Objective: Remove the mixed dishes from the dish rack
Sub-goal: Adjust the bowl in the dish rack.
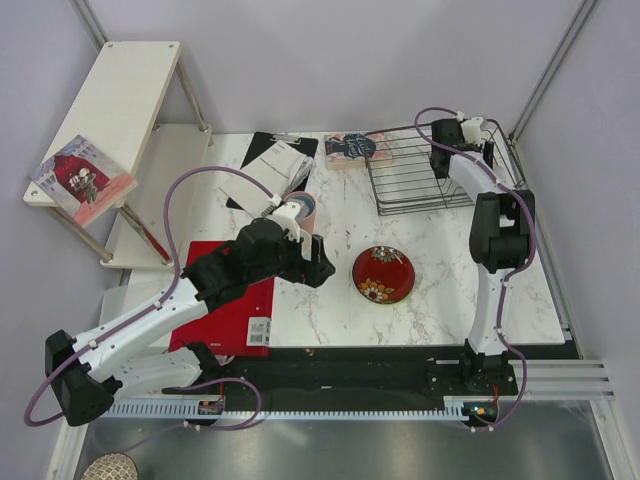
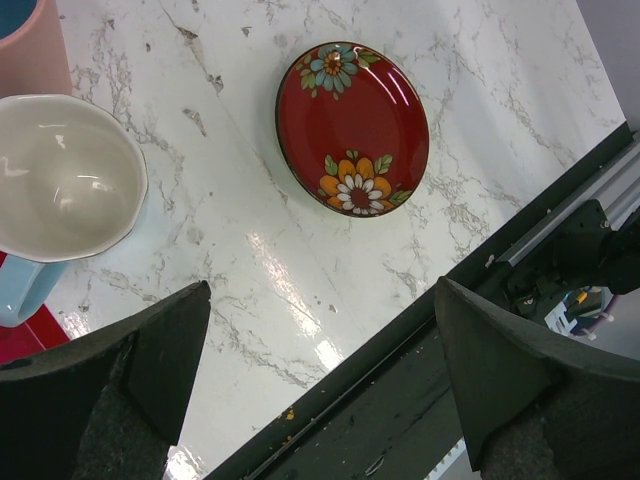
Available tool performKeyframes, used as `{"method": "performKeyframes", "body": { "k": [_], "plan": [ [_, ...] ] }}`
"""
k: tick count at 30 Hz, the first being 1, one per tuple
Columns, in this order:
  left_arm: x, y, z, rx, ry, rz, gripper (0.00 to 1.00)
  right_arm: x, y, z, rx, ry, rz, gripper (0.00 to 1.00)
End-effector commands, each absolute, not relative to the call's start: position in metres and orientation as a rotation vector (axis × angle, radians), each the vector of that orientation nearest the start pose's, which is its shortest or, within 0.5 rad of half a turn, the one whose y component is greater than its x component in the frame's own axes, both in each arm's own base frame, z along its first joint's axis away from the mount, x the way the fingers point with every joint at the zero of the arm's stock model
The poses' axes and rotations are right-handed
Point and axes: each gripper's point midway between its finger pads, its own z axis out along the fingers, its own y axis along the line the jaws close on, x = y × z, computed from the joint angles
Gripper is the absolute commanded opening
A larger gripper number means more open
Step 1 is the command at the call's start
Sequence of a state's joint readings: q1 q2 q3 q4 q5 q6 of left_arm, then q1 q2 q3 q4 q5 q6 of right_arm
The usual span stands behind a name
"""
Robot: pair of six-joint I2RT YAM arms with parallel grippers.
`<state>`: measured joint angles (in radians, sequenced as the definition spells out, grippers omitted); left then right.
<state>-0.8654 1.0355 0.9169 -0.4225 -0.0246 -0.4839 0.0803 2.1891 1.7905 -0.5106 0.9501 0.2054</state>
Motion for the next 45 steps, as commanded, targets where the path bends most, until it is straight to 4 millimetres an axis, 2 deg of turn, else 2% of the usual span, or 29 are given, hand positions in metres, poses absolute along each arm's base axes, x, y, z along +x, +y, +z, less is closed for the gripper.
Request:
{"method": "performKeyframes", "body": {
  "k": [1,8,15,18,26,30,34,37,40,42,43,45],
  "plan": [
    [0.206,-0.262,0.212,0.429,2.153,-0.742,0.99,0.496,-0.117,0.143,0.578,2.111,-1.077,0.72],
    [0.205,-0.262,0.213,0.426,2.151,-0.75,0.99,0.483,-0.125,0.153,0.586,2.089,-1.137,0.65],
    [0.204,-0.262,0.214,0.429,2.15,-0.755,0.99,0.472,-0.133,0.162,0.604,2.06,-1.189,0.39],
    [0.204,-0.262,0.215,0.427,2.146,-0.759,0.99,0.469,-0.135,0.166,0.601,2.052,-1.204,0.35],
    [0.203,-0.26,0.218,0.422,2.135,-0.758,0.99,0.464,-0.139,0.16,0.59,2.067,-1.24,0.22],
    [0.203,-0.26,0.218,0.423,2.135,-0.759,0.99,0.463,-0.14,0.158,0.589,2.075,-1.235,0.22],
    [0.203,-0.26,0.217,0.425,2.136,-0.758,0.99,0.461,-0.142,0.153,0.595,2.087,-1.234,0.27],
    [0.203,-0.26,0.217,0.426,2.136,-0.759,0.99,0.461,-0.142,0.158,0.62,2.074,-1.208,0.36],
    [0.203,-0.26,0.217,0.426,2.136,-0.759,0.99,0.462,-0.143,0.171,0.661,2.047,-1.144,0.53],
    [0.203,-0.26,0.218,0.425,2.135,-0.762,0.99,0.463,-0.144,0.177,0.67,2.044,-1.111,0.57],
    [0.203,-0.261,0.218,0.426,2.134,-0.765,0.99,0.458,-0.157,0.181,0.711,2.033,-1.106,0.59],
    [0.202,-0.261,0.219,0.428,2.132,-0.771,0.99,0.455,-0.162,0.175,0.725,2.056,-1.069,0.62]
  ]
}}
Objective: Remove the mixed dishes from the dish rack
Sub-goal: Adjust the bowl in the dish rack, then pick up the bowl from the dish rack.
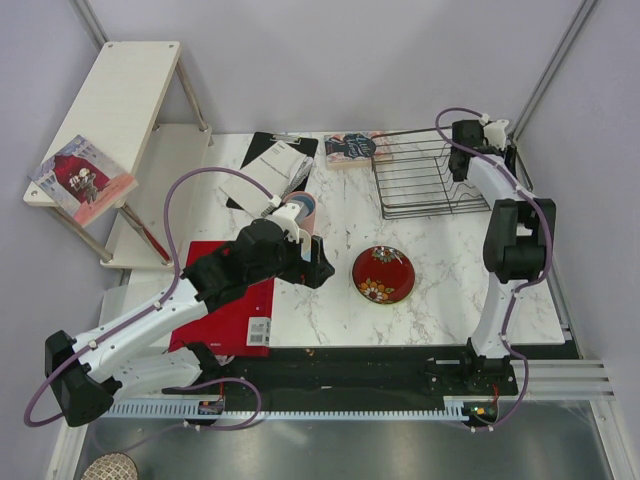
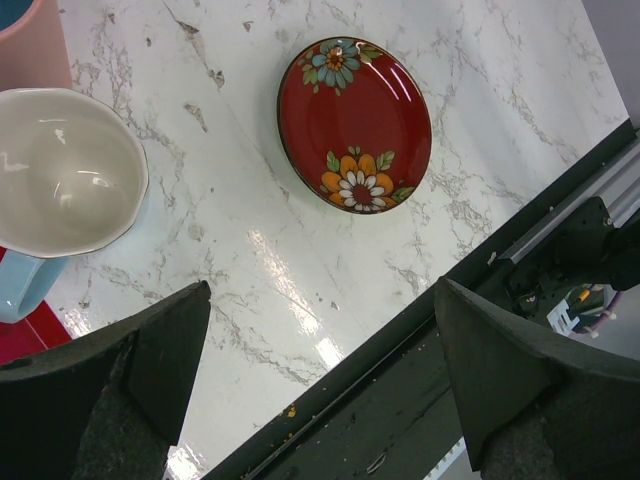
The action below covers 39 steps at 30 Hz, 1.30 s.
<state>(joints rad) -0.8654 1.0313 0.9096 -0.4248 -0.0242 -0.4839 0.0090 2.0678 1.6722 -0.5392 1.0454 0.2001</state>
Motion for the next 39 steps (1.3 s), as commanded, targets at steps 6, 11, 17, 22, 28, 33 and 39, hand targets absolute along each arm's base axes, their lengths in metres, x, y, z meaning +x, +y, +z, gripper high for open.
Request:
{"method": "performKeyframes", "body": {
  "k": [6,11,17,22,28,33,39],
  "plan": [
    [0.202,-0.261,0.222,0.439,2.123,-0.773,0.99,0.442,-0.185,0.152,0.776,2.126,-0.998,0.63],
    [0.2,-0.262,0.221,0.44,2.127,-0.782,0.99,0.451,-0.181,0.144,0.751,2.148,-0.936,0.62],
    [0.199,-0.262,0.22,0.441,2.131,-0.785,0.99,0.452,-0.179,0.129,0.747,2.174,-0.92,0.62],
    [0.2,-0.262,0.218,0.444,2.137,-0.78,0.99,0.456,-0.174,0.128,0.775,2.142,-0.853,0.62],
    [0.2,-0.263,0.218,0.443,2.139,-0.78,0.99,0.459,-0.169,0.154,0.814,2.044,-0.761,0.62],
    [0.201,-0.264,0.218,0.443,2.137,-0.781,0.99,0.46,-0.167,0.18,0.81,1.995,-0.72,0.64],
    [0.201,-0.264,0.217,0.441,2.139,-0.781,0.99,0.469,-0.167,0.187,0.785,1.996,-0.713,0.66]
  ]
}}
